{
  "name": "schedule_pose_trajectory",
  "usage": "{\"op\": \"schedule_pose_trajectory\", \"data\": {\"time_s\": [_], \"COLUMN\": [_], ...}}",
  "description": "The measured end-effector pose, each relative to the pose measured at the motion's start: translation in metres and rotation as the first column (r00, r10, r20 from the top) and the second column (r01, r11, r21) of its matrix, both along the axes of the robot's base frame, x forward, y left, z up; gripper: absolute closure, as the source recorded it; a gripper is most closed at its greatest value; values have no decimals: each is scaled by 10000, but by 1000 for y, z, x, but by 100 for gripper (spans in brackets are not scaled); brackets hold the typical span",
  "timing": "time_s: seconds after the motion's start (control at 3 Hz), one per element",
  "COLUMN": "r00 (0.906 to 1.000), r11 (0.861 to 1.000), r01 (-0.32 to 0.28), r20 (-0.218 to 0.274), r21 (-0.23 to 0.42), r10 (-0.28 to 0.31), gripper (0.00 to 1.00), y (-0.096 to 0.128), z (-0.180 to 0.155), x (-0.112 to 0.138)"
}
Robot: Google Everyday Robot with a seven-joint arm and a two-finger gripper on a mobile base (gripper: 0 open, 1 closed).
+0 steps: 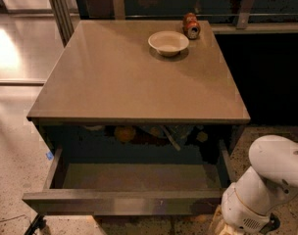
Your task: Close top drawer
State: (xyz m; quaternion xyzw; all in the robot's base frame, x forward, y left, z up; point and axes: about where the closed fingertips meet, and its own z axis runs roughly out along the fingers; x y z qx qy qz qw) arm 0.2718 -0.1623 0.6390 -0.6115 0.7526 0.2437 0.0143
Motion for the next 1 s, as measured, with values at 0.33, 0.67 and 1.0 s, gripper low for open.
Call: {"op": "schedule_pose_trajectory", "data": {"time_s": [0.33,0.67,1.0], "r00": [10000,9992,9992], "r11": [10000,9993,9993], "r01": [1,376,376], "r20": [1,169,168], "r21": [0,-24,-25], "r10": [-1,-375,-375], "gripper": [100,100,100], "y": [0,-2,-2], "z": [0,-1,-1], "x": [0,6,6]}}
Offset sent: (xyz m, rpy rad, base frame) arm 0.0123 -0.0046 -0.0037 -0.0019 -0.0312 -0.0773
